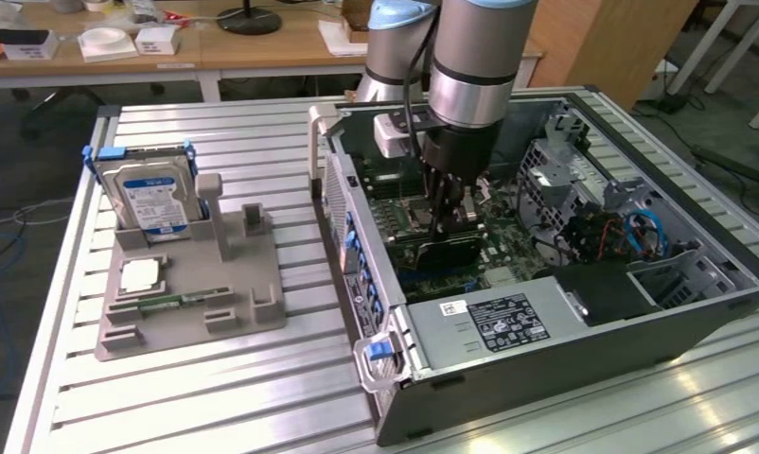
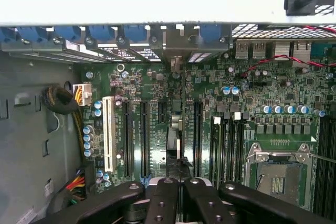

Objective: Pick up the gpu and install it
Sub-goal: 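Insert the gpu into the slot, then press down on the gpu until it lock into place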

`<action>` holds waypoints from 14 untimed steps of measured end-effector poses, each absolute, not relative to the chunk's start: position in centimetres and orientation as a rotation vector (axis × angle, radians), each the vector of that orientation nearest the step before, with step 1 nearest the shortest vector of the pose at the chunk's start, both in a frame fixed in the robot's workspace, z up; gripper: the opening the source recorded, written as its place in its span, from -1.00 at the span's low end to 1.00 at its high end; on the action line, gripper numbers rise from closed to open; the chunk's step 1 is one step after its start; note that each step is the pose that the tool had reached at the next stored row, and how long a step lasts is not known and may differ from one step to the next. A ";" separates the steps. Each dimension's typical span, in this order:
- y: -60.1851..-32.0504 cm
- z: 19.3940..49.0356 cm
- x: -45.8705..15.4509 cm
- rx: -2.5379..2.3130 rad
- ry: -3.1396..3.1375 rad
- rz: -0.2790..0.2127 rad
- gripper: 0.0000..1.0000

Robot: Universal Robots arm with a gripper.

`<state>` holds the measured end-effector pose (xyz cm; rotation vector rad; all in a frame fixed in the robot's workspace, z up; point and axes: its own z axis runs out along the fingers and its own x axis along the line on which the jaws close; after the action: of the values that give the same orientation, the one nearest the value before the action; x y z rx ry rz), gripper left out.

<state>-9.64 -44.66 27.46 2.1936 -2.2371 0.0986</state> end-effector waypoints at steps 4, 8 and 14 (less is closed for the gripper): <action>-44.7 27.5 -9.6 2.194 -2.237 0.099 -0.80; -44.7 27.5 -11.0 2.193 -2.238 0.099 -0.80; -44.7 27.4 -13.4 2.188 -2.244 0.101 -0.80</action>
<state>-13.41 -44.66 27.44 2.1882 -2.2444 0.1005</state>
